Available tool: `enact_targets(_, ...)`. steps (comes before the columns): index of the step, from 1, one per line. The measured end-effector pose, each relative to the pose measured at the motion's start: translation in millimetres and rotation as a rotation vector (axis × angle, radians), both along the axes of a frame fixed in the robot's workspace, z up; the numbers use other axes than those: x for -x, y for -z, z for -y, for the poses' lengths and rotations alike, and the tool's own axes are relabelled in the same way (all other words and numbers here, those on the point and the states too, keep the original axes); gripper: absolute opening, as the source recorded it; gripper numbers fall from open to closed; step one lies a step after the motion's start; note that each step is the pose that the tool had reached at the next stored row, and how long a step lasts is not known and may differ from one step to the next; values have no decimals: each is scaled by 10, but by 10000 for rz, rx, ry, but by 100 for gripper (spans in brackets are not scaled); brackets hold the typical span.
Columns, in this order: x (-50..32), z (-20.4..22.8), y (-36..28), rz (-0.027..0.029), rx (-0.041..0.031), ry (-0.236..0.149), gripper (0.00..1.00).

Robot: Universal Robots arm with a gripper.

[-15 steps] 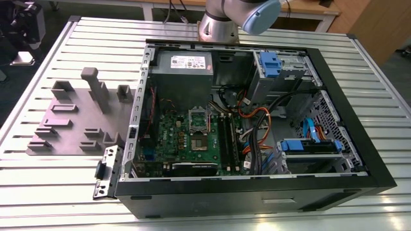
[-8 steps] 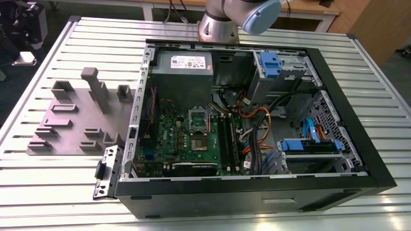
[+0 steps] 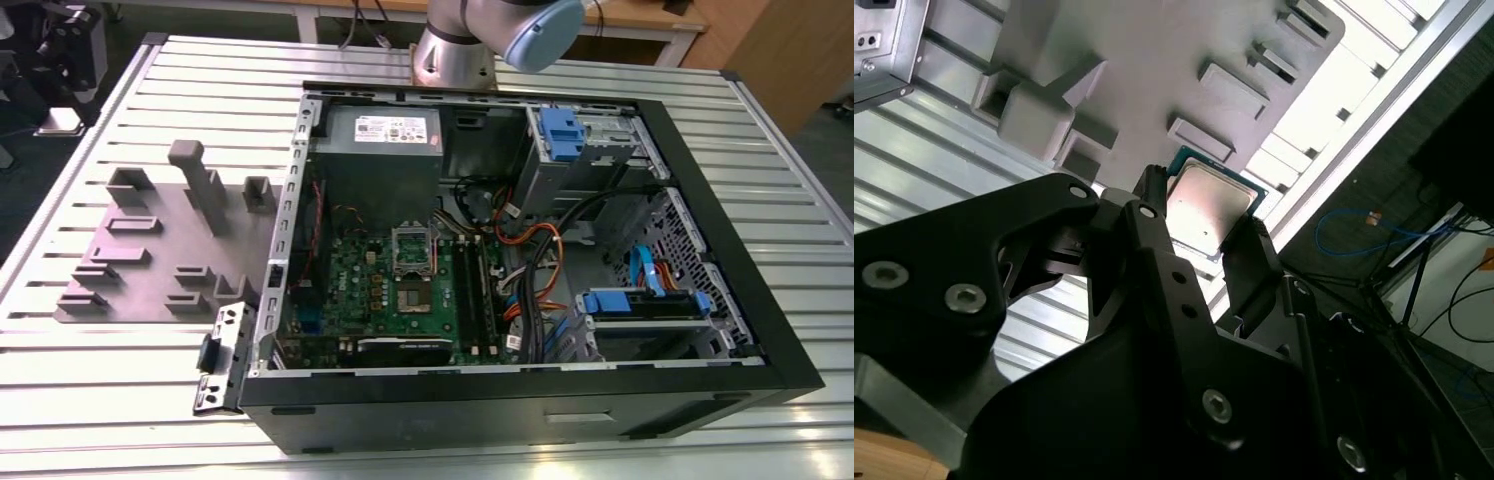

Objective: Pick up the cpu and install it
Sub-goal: 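Pick up the cpu and move it towards the insertion slot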

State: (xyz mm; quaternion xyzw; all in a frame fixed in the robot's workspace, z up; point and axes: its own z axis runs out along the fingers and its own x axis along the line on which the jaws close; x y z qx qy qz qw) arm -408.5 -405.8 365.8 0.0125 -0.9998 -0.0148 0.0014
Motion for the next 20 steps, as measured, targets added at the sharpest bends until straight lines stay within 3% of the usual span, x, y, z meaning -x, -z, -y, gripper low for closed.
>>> enact_targets(7, -4, 0, 0, -3, 1, -1, 47)
enact_targets(20, -60, 1, 0, -77, 2, -1, 47)
